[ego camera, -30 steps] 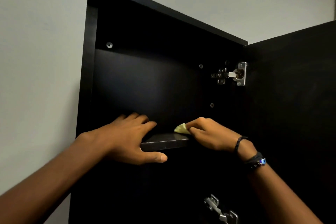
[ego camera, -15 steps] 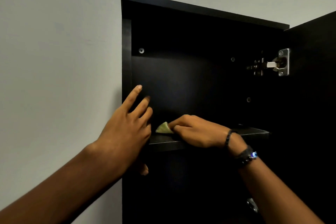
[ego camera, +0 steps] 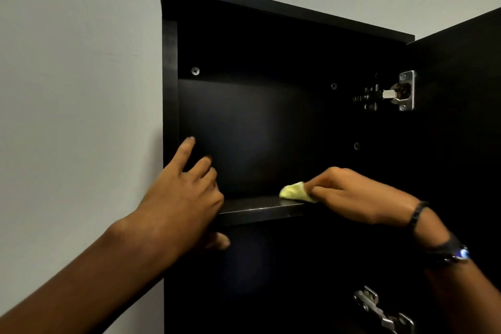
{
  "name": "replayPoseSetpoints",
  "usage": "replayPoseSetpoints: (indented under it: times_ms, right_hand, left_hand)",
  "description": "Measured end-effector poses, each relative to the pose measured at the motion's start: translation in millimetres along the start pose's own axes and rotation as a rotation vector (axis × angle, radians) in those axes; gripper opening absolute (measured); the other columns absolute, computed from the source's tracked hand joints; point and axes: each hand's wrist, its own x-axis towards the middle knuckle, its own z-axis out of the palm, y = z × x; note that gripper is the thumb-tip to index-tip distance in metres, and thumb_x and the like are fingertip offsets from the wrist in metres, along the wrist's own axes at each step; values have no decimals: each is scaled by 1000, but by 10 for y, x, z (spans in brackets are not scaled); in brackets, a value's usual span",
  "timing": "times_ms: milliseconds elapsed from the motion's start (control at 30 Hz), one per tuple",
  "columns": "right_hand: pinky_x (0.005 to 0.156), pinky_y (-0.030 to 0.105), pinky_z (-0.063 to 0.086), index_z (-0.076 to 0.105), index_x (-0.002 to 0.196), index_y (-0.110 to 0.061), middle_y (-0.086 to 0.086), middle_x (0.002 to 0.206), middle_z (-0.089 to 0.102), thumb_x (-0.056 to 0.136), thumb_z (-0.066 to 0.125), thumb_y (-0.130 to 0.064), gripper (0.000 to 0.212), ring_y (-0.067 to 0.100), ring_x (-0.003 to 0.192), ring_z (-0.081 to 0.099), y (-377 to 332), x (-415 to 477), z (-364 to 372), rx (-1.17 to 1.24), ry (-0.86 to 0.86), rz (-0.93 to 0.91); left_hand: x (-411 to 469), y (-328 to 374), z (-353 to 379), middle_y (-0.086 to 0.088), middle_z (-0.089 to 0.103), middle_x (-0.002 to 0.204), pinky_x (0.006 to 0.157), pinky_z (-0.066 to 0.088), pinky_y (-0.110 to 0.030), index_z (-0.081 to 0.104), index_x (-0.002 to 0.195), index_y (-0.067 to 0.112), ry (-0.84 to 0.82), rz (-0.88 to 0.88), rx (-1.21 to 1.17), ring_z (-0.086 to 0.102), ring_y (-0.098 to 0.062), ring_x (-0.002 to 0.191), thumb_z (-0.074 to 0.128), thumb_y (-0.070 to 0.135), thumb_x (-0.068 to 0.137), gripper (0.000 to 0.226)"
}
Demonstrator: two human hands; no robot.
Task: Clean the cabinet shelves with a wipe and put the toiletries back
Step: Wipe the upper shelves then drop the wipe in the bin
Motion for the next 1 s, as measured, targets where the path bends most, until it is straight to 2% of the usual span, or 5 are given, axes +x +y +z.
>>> replayPoseSetpoints:
  times_ms: [100,367,700,867,1000]
  right_hand:
    - [90,33,47,59,117,-19,10,118,56,96,41,-28,29,24,104,57,311,-64,-136,-157,40,358]
    - [96,37,49,61,120,-21,6,119,61,97,41,-22,30,23,106,60,297,-130,-200,-44,6,345]
    - [65,26,41,54,65,-21,3,82,59,92,40,-20,30,21,79,57,401,181,-117,-135,-33,339]
    - [81,34,50,64,109,-15,10,104,62,96,43,-26,28,25,93,61,388,-146,-230,-157,5,410]
    - [65,31,49,66,95,-18,8,87,67,91,41,-19,26,17,76,62,167,-302,-47,-125,76,191]
  left_hand:
    - [96,137,50,-7,39,144,114,6,-53,31,143,13,159,8,-211,28,-24,137,-7,73,73,99]
    - [331,452,186,7,53,129,98,39,-34,35,135,26,398,41,-600,49,-13,118,-14,67,77,87]
    - [320,510,229,7,59,118,96,42,-33,44,124,25,431,-28,-628,53,-12,110,-15,74,71,94]
    - [267,545,211,3,65,109,90,45,-36,51,121,21,441,-77,-604,59,-16,102,-6,75,76,91]
    - [251,543,232,1,67,104,86,46,-37,53,121,17,407,-119,-565,61,-19,97,1,75,78,89]
